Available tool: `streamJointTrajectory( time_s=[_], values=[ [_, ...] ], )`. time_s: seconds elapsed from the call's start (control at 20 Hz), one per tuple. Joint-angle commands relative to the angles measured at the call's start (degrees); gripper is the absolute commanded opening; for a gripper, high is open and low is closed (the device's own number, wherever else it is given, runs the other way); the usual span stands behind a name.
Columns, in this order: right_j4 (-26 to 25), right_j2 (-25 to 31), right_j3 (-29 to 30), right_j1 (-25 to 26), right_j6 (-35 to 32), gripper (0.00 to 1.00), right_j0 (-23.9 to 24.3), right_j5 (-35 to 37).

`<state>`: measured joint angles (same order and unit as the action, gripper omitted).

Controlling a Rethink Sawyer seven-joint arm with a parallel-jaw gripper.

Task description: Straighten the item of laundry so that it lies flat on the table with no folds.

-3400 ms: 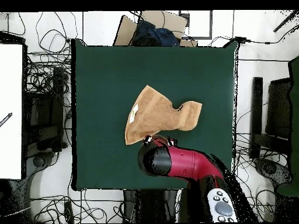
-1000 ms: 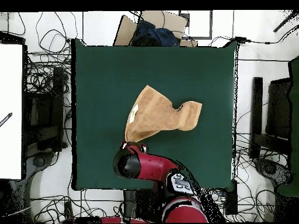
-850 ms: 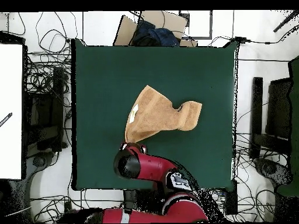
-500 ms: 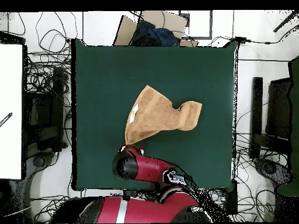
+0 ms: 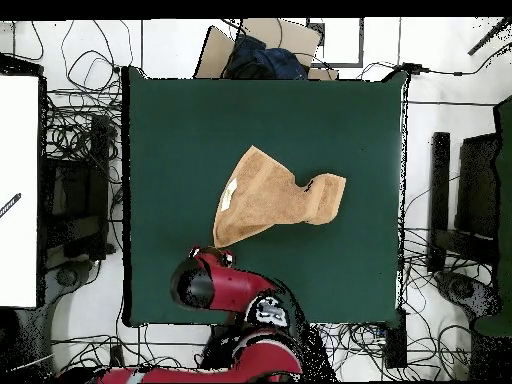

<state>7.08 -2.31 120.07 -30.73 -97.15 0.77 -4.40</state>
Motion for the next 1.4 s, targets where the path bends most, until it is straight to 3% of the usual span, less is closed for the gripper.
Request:
streamJointTrajectory(
  time_s=[0.05,0.5,0.7,0.85,1.15,1.4],
  values=[
    [7.72,-5.13,-0.65,-4.91,-14.81,1.0,-7.19,9.98],
    [8.07,0.89,-0.14,-4.41,-13.26,1.0,-1.83,10.32],
    [5.51,4.8,-3.66,2.26,-10.33,1.0,3.31,6.16],
    [4.24,5.35,-4.84,4.94,-9.72,1.0,4.41,3.86],
    [3.92,4.78,-5.3,5.08,-9.91,1.0,4.06,3.3],
    [5.09,0.78,-6.22,3.64,-10.11,1.0,0.5,4.7]
  ],
)
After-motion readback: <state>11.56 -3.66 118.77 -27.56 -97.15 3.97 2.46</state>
